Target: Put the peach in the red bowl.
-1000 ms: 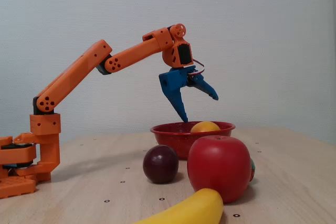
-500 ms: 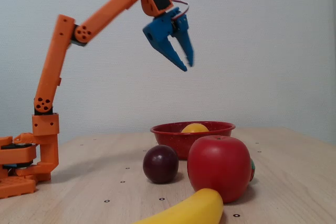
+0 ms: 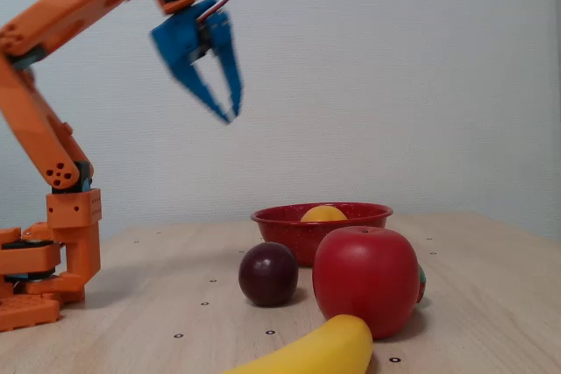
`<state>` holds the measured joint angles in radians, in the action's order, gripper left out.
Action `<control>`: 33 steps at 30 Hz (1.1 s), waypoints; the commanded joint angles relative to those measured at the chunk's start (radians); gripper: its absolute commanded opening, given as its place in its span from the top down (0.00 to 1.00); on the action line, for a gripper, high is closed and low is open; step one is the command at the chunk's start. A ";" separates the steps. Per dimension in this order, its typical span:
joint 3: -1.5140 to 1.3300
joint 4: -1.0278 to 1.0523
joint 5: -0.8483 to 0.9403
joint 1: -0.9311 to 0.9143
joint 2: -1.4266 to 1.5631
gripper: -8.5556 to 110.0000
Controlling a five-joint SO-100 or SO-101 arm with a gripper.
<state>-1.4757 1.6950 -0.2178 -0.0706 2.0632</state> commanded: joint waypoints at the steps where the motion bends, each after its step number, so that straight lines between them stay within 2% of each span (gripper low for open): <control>1: -0.202 -0.081 -0.021 0.020 0.212 0.93; 7: -0.739 -0.238 -0.020 0.015 0.683 0.93; 18: -1.473 -0.523 0.083 0.057 1.143 0.93; 21: -1.506 -0.560 0.160 0.055 1.144 0.93; 33: -1.511 -0.571 0.176 0.052 1.144 0.93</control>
<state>-3.0204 1.1612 -0.0629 -0.0322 3.1983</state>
